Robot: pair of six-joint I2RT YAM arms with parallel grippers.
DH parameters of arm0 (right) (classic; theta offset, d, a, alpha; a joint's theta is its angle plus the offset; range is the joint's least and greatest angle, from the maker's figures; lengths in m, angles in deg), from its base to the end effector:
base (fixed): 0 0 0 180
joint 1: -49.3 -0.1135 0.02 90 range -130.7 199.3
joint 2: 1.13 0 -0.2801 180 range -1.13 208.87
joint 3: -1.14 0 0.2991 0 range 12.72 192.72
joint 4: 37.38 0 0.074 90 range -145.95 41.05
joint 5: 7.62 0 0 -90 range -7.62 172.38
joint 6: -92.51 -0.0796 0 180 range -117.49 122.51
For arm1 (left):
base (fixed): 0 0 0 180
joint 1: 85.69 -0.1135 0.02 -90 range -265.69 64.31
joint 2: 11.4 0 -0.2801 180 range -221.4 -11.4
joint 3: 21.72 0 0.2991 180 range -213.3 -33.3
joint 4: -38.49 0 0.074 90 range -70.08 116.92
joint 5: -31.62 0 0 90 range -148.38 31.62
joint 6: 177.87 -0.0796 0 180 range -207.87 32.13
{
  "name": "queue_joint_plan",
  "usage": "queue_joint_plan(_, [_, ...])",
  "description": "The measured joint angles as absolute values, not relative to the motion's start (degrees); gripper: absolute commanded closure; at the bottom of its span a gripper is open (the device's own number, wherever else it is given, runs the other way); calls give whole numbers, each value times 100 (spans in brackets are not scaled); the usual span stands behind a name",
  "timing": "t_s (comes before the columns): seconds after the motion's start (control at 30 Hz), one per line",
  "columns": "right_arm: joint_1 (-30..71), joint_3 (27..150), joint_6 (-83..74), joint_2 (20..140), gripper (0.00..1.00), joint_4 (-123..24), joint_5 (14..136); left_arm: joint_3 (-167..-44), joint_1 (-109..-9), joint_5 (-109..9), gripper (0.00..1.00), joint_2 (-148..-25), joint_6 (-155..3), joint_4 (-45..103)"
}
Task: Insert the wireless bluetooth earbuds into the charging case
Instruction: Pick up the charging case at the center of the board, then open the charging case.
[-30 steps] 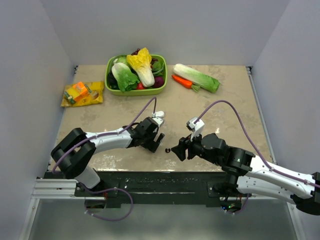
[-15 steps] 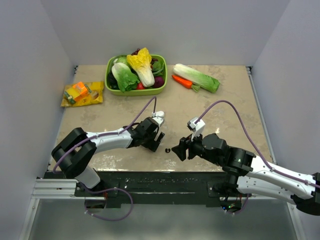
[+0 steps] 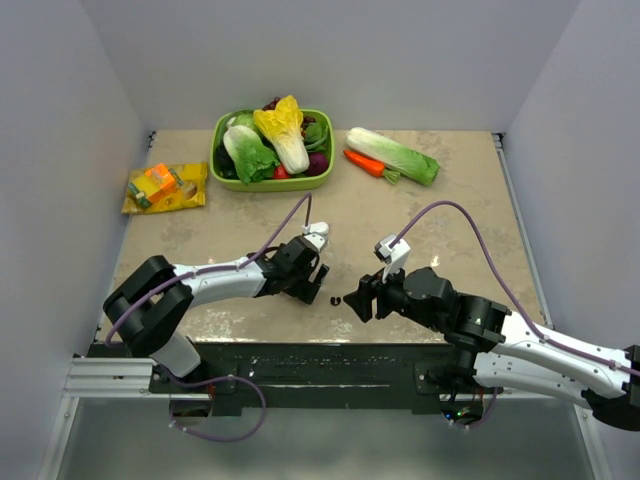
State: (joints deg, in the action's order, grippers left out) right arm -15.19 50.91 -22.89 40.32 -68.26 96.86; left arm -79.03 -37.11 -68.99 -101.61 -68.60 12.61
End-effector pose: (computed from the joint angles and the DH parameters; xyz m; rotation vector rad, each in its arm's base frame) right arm 0.1237 0.2130 0.2842 -0.5163 1.9683 0.7737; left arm 0.2432 -0.2536 0.1009 0.5884 2.5147 -0.2037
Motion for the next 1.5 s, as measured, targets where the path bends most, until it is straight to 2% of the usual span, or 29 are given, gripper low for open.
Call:
queue_joint_plan(0.13, [-1519,5087,-2294,4032,36,-6826,9688,-7903,-3689,-6938,15,-10153,-6782,1226])
queue_joint_plan(0.23, [-1519,5080,-2294,4032,36,-6829,9690,-7903,-3683,-6949,26,-10153,-6753,1222])
queue_joint_plan(0.33, [-1519,5074,-2294,4014,36,-6831,9693,-7903,-3674,-6949,49,-10153,-6747,1220])
queue_joint_plan(0.4, [-1519,5069,-2296,3979,36,-6840,9708,-7903,-3663,-6951,58,-10153,-6742,1222])
queue_joint_plan(0.43, [-1519,5069,-2298,3964,36,-6842,9728,-7901,-3656,-6951,67,-10153,-6744,1224])
queue_joint_plan(0.53, [-1519,5069,-2333,3931,36,-6855,9808,-7822,-3652,-6951,81,-10078,-6744,1292])
queue_joint_plan(0.57, [-1519,5071,-2364,3925,35,-6866,9841,-7772,-3650,-6951,83,-10028,-6740,1314])
queue_joint_plan(0.6, [-1521,5071,-2407,3923,33,-6872,9889,-7663,-3645,-6956,85,-9921,-6734,1377])
queue_joint_plan(0.63, [-1521,5071,-2458,3920,27,-6872,9968,-7569,-3641,-6969,96,-9809,-6727,1434])
queue_joint_plan(0.67, [-1521,5071,-2504,3914,23,-6870,10084,-7448,-3639,-6990,99,-9661,-6720,1569])
queue_joint_plan(0.73, [-1521,5074,-2626,3890,15,-6875,10410,-7136,-3626,-7041,100,-9270,-6731,2076])
queue_joint_plan(0.77, [-1523,5087,-2676,3890,14,-6875,10624,-6957,-3606,-7074,100,-9031,-6753,2406])
queue_joint_plan(0.93, [-1519,5137,-2781,3907,13,-6857,11293,-5748,-3453,-6949,100,-7897,-7107,4832])
queue_joint_plan(1.17, [-1516,5675,-2823,4334,13,-6925,11262,-4142,-3189,-6400,100,-7637,-8034,8371])
queue_joint_plan(1.3, [-1510,6160,-2834,4648,13,-7017,10991,-4104,-3158,-5904,100,-8091,-8574,9202])
queue_joint_plan(1.5, [-1486,6660,-2794,4884,13,-7091,10499,-4288,-3084,-5386,100,-8155,-9116,9652])
